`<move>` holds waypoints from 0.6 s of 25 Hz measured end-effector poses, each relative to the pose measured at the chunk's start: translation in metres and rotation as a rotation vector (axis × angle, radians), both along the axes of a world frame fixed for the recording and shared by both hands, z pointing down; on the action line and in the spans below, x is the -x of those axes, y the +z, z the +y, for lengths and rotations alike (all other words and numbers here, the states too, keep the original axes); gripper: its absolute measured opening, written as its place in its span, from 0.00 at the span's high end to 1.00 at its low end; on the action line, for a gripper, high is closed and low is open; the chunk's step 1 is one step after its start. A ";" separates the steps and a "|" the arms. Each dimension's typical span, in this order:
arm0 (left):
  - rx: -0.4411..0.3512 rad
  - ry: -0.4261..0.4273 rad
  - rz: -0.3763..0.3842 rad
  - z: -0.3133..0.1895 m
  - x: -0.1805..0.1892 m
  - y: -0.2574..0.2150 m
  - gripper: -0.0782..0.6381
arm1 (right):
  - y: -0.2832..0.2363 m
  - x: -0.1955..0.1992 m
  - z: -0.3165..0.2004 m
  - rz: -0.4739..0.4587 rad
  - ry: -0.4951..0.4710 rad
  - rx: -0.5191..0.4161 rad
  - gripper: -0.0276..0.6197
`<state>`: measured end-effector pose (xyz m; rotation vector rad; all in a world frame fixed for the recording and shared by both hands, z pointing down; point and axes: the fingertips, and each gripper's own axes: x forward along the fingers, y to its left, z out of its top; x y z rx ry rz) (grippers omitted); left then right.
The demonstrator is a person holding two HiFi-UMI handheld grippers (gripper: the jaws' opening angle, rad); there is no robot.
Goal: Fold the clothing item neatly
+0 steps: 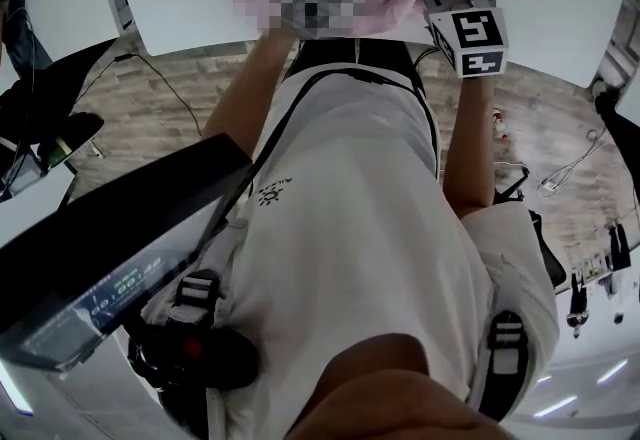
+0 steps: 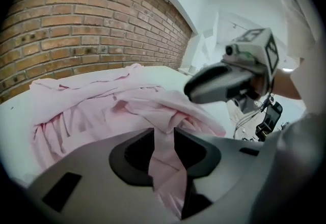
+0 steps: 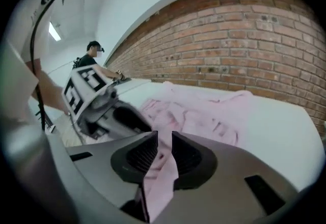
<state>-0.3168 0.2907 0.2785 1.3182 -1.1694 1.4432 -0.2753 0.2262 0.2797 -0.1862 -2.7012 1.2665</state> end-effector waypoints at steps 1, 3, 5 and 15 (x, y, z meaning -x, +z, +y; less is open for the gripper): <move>0.001 0.001 -0.011 -0.006 0.007 0.008 0.72 | 0.005 -0.004 0.015 0.012 -0.050 -0.004 0.84; 0.017 0.023 -0.048 -0.019 0.022 0.027 0.72 | 0.010 -0.007 0.034 0.032 -0.117 -0.005 0.93; 0.024 0.044 -0.084 -0.038 0.039 0.040 0.72 | 0.016 -0.001 0.043 0.051 -0.150 0.013 0.93; -0.127 -0.118 -0.178 -0.041 0.070 -0.053 0.72 | 0.104 -0.009 -0.018 0.446 0.078 -0.173 0.93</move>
